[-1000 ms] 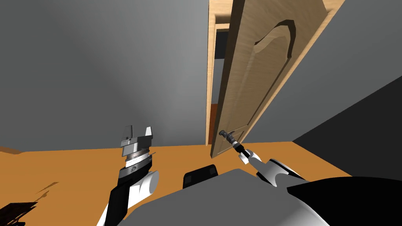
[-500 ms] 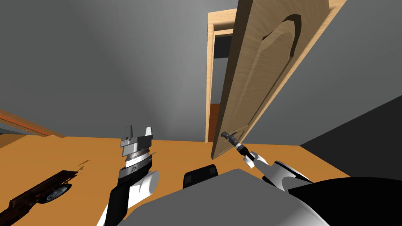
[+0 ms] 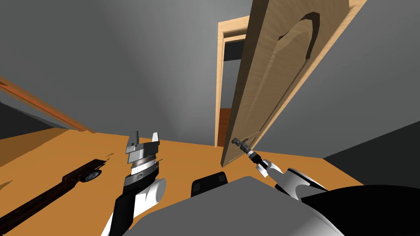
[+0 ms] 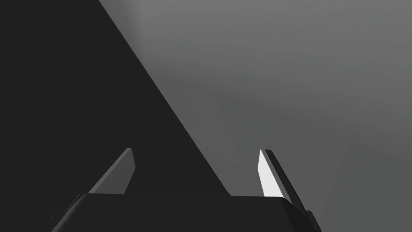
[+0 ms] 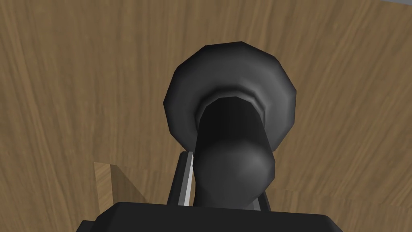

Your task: Pull the door open

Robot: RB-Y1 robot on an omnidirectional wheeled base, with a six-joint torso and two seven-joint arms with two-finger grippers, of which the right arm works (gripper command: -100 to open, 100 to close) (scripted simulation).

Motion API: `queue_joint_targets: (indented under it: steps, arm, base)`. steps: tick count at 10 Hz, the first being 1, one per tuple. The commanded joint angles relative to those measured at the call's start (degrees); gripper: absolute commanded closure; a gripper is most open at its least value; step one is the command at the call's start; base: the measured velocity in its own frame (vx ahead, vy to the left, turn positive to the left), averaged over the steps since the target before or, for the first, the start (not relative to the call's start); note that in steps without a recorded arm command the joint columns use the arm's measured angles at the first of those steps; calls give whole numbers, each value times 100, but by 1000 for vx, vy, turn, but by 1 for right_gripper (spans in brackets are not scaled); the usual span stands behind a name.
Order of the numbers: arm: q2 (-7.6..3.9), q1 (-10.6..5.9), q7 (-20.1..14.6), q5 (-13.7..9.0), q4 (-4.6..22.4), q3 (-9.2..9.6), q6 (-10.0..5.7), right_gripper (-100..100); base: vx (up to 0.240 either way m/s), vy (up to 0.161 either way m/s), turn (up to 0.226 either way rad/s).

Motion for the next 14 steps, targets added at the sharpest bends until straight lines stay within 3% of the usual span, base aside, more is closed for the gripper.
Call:
queue_joint_targets:
  steps: [1, 6, 14]
  arm:
    - [-35, 79, -11, -3, -43, 34, -84, 100]
    - [-128, 158, -70, -31, 98, 108, -385, 100]
    - [-162, 170, -112, -59, 275, 176, -595, 100]
  base:
    - [-212, -140, 209]
    - [-214, -116, 174]
    - [-173, -89, 154]
